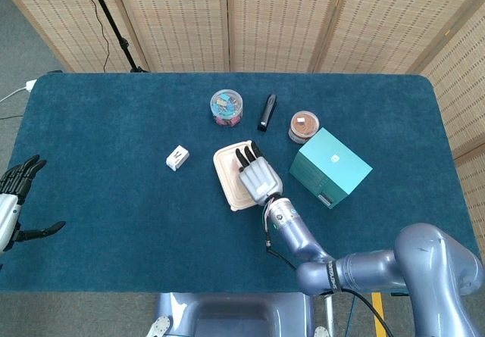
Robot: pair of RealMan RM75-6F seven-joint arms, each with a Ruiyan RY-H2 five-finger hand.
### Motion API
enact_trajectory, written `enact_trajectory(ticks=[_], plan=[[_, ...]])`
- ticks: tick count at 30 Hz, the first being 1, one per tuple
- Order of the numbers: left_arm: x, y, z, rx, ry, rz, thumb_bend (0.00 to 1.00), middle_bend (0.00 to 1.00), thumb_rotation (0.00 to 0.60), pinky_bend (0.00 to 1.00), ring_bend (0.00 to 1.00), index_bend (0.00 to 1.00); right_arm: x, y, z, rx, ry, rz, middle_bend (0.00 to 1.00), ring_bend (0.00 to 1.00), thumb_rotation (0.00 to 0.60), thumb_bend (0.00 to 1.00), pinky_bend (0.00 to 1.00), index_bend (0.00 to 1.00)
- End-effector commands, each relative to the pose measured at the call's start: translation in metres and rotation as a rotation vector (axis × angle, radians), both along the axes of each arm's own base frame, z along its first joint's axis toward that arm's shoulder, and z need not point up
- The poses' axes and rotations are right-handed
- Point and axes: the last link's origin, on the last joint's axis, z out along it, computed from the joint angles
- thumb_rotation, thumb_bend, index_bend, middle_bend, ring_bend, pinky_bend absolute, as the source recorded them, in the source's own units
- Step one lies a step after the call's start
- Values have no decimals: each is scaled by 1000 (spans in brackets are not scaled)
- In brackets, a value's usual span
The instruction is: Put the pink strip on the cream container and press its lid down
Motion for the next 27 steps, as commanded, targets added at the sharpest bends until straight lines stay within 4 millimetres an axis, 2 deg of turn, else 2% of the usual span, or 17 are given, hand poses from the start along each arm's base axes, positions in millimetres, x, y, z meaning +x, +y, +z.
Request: enact_trajectory(ticks=[1, 13, 27], plan=[[0, 0, 0, 1, 0, 0, 0, 0, 600, 0, 0, 0, 0, -1, 0, -5, 1, -1, 0, 0, 600, 588, 0, 325], [-1, 1, 1, 2, -4, 4, 0, 0, 600, 0, 0, 0, 4, 2, -10, 23, 1, -1, 0, 0, 600, 587, 0, 327], [-2, -1, 2, 2, -8, 2, 0, 0, 600, 0, 0, 0, 9, 5, -12, 22, -2, 12, 0, 0, 600, 587, 0, 327]])
